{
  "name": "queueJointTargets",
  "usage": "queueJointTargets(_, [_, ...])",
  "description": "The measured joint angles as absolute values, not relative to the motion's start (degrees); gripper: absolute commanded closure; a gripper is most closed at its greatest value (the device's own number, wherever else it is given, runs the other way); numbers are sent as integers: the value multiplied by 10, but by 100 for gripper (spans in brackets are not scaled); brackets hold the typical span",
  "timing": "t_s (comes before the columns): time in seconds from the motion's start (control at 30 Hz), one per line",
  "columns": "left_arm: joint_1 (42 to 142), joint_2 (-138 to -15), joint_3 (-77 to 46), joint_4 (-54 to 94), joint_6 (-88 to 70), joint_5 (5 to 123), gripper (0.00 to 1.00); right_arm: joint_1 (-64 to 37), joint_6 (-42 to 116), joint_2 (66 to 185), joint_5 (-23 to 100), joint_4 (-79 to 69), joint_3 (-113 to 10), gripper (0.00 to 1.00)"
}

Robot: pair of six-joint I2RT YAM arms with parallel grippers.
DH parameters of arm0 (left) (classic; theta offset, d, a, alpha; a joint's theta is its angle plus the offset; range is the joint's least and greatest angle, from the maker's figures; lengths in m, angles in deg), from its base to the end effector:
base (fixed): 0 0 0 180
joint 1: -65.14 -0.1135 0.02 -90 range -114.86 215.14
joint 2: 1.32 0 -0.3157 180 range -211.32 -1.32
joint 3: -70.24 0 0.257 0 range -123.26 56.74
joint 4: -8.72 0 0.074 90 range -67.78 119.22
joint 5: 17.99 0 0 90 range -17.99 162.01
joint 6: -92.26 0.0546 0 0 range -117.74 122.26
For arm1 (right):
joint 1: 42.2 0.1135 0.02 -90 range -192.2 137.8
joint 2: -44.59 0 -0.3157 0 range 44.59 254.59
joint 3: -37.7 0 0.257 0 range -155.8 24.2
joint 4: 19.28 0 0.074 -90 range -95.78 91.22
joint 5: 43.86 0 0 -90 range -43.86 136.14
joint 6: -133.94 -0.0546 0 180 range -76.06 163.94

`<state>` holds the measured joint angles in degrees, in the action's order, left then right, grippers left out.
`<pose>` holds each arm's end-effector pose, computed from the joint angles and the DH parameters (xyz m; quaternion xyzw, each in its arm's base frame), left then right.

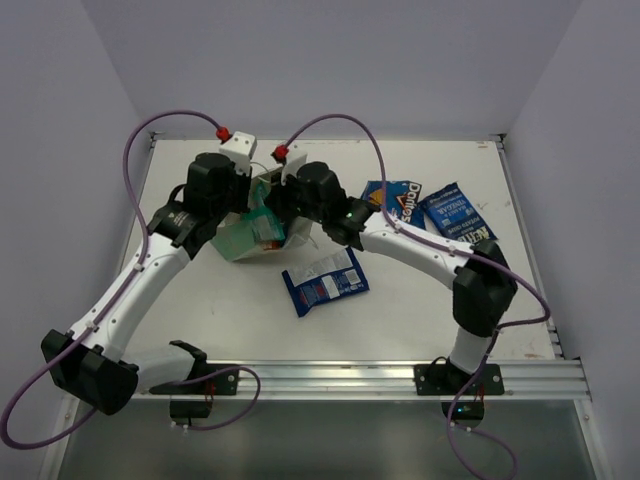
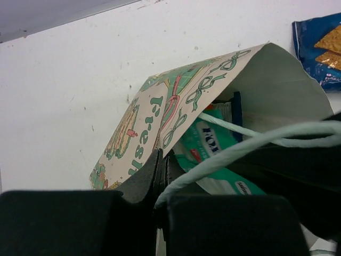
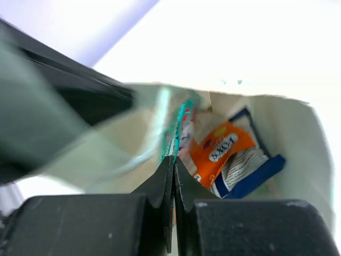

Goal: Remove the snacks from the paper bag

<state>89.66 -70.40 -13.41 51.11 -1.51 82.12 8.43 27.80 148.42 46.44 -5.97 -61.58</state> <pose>0.2487 -0.1029 0.4134 0.1089 0.8473 -0.0525 0.5172 0.3009 0.3663 0.3602 -0.2382 0.7724 0.3222 0.4928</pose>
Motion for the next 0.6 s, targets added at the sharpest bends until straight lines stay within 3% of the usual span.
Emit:
queueJointTargets(0.4, [895,-721,-127,486,-15,868,100,72,274,1302,486,5,-616,100])
queueJointTargets(0.6, [885,-748,-127,475,-11,913,100,-9,222,1138,479,16,-529,100])
